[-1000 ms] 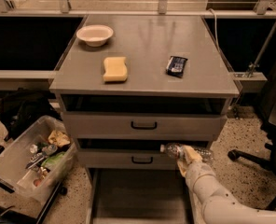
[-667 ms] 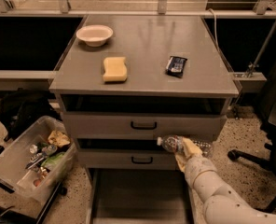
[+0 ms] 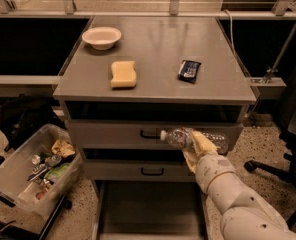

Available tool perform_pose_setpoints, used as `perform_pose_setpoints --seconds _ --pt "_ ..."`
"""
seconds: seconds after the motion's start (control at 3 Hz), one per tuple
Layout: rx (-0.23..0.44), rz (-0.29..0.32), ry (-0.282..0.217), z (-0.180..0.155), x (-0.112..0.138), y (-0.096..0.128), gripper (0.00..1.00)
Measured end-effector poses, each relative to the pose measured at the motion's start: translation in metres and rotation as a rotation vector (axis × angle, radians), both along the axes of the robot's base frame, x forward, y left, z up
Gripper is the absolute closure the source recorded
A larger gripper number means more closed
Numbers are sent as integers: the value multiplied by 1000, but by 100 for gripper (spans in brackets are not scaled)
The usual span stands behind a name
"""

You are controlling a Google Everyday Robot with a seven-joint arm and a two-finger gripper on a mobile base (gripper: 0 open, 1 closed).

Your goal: Pick water bottle from bottom drawer and place on counter

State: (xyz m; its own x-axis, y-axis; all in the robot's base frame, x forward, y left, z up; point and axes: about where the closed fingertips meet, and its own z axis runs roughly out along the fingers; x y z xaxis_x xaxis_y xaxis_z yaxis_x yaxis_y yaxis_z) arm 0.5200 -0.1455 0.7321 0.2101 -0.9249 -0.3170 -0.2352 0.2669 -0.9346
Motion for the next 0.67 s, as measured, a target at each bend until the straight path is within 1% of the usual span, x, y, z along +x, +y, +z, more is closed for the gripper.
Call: perform_pose_setpoints --seconds 0.33,0.67 --pt "0 0 0 0 0 0 100" --pt "-10 8 -124 67 -9 14 100"
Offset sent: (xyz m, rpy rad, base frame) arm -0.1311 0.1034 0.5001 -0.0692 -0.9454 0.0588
